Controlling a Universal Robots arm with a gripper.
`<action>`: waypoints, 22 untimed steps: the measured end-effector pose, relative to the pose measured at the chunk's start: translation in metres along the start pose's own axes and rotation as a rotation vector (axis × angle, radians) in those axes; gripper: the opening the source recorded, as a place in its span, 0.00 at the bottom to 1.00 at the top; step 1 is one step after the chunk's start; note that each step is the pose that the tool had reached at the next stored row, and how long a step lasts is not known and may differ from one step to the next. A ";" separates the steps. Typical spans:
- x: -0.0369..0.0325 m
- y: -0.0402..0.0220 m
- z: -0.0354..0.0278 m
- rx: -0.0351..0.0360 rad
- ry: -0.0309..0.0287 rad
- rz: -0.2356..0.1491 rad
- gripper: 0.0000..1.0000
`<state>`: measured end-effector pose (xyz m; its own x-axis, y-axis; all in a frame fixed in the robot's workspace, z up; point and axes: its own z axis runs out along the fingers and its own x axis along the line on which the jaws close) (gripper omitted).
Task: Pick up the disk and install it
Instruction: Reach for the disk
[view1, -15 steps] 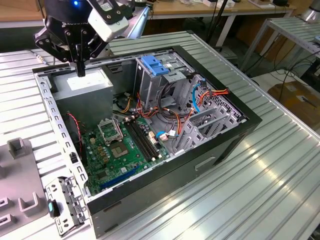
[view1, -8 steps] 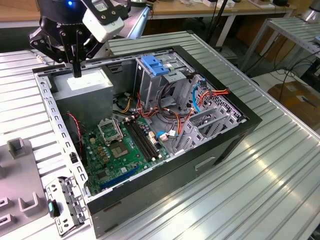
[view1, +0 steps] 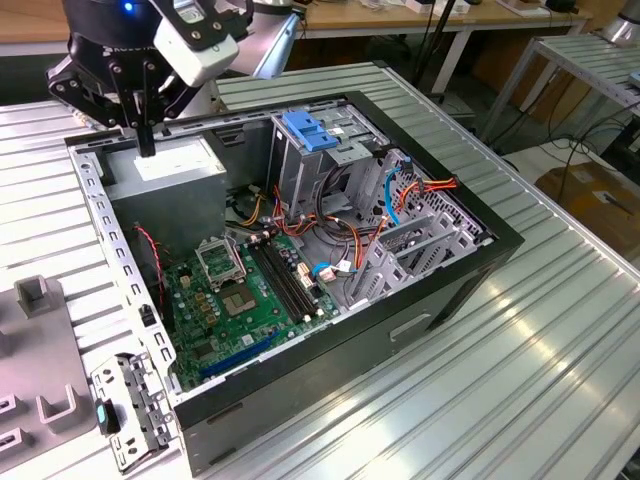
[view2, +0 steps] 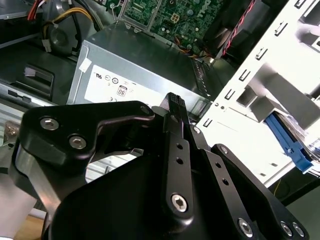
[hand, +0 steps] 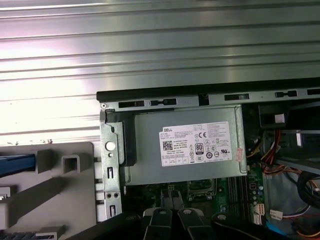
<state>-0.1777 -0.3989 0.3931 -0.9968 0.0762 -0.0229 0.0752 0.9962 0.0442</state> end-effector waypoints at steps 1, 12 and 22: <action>0.0013 -0.0001 0.0000 0.0000 0.0001 0.000 0.11; 0.0124 -0.0009 -0.0002 0.0001 0.0011 0.000 0.11; 0.0224 -0.0017 -0.0004 0.0001 0.0022 0.000 0.11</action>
<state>-0.2002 -0.3989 0.3929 -0.9969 0.0762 -0.0207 0.0752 0.9962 0.0441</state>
